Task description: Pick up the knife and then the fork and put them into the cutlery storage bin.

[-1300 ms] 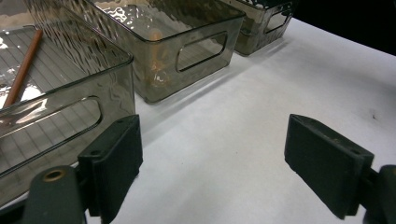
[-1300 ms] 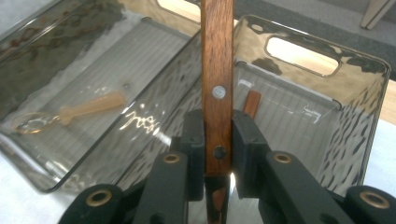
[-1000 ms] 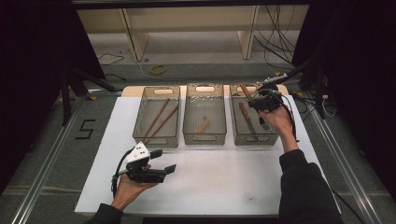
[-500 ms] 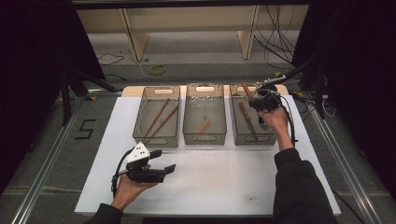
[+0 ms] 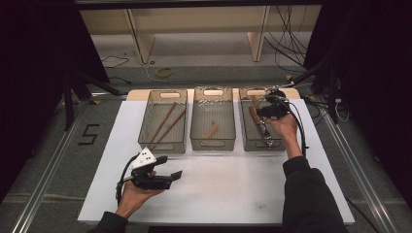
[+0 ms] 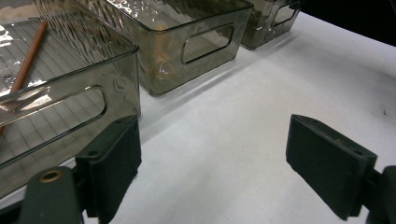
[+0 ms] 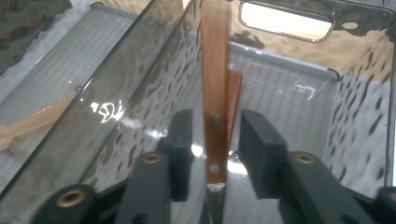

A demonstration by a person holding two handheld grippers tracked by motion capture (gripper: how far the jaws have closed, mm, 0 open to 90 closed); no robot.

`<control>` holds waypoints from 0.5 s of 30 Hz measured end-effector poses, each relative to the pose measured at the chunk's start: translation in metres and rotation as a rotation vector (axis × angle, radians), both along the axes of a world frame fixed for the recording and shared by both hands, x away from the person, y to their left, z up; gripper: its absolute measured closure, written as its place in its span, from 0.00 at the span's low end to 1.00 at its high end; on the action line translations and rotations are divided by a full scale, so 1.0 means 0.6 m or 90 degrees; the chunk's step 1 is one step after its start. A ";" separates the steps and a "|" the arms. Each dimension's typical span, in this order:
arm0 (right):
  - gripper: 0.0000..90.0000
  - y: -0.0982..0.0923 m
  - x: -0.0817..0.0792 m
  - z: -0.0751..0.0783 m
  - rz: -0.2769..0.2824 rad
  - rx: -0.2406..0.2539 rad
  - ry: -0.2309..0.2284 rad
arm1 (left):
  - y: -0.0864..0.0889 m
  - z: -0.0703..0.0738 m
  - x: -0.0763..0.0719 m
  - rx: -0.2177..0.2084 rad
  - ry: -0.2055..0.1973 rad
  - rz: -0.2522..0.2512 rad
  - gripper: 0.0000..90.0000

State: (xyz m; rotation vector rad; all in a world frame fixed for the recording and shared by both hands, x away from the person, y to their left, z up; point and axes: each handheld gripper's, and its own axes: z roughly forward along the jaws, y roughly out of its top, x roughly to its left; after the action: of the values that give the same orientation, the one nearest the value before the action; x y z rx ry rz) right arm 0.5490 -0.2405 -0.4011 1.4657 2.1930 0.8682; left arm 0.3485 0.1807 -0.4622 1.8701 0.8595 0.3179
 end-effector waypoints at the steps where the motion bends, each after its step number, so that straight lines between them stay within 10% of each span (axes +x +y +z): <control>1: 0.68 -0.001 0.000 0.001 0.001 0.005 -0.001 | 0.000 0.000 0.000 0.001 -0.001 -0.001 0.19; 15: 0.42 0.002 -0.050 0.029 0.046 0.061 -0.035 | 0.002 0.001 0.001 -0.009 0.000 0.001 0.19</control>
State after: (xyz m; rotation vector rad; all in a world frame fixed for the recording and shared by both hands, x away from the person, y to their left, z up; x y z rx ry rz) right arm 0.5192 -0.2391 -0.3837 1.3952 2.2041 1.0381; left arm 0.3491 0.1819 -0.4615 1.8569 0.8604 0.3118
